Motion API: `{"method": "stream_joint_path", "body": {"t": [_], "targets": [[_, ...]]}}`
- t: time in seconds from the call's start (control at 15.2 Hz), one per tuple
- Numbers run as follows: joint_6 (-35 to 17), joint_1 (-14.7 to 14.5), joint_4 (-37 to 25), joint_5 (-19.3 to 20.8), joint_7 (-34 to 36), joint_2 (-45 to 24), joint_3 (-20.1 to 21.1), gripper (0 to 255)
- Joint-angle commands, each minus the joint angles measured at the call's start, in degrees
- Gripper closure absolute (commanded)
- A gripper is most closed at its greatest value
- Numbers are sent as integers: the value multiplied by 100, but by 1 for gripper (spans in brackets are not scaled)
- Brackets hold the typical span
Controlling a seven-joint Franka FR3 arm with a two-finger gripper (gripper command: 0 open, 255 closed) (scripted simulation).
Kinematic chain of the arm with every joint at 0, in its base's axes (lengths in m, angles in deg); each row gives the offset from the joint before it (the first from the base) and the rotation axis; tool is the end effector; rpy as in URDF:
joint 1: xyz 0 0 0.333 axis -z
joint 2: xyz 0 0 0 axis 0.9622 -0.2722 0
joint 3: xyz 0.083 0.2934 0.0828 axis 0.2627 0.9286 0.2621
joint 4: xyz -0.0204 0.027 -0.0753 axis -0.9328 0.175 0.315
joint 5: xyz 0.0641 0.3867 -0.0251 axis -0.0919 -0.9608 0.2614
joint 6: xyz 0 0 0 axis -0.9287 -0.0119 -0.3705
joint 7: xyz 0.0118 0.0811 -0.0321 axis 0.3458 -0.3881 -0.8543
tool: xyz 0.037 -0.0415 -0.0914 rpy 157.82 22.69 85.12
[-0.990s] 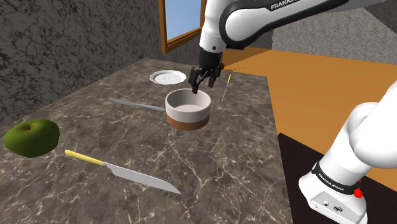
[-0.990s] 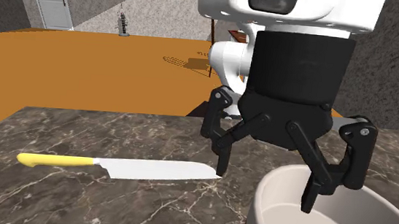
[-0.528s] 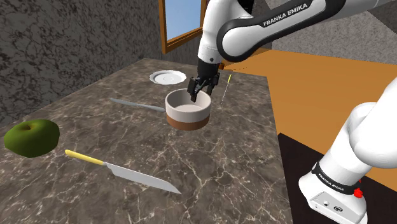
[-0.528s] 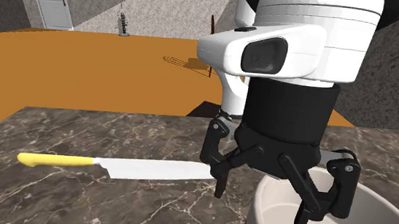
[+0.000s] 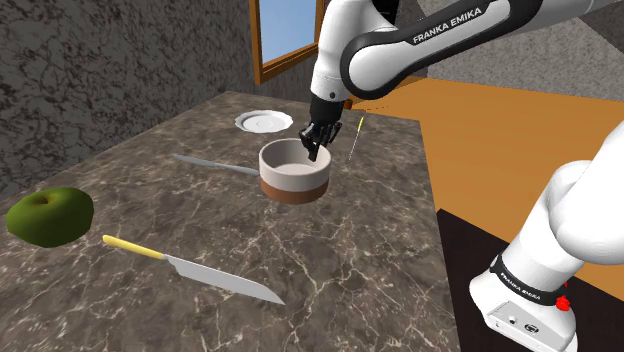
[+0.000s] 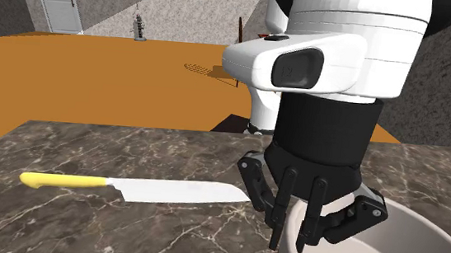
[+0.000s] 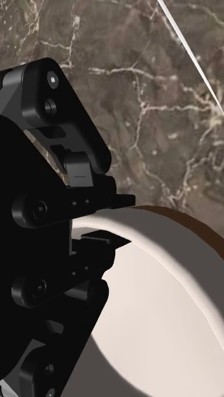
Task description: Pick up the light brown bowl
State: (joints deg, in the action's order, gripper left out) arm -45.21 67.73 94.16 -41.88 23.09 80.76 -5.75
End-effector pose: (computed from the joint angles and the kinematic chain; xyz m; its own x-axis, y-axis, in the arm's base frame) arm 0.4938 0.1796 0.4390 0.9903 -0.0028 0.1388 0.0012 -0.9996 -0.0285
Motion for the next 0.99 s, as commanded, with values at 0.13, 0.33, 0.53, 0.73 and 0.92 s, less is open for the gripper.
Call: {"method": "stream_joint_path", "body": {"t": [0.13, 0.33, 0.53, 0.73, 0.92], "targets": [[-18, 1, 14, -1, -4, -5, -1, 255], [214, 1, -134, -25, -25, 81, -9, 255], [445, 1, -293, -44, -43, 155, -18, 255], [675, 2, -462, -59, -57, 218, -26, 255], [906, 4, -642, -71, -69, 269, -33, 255]]}}
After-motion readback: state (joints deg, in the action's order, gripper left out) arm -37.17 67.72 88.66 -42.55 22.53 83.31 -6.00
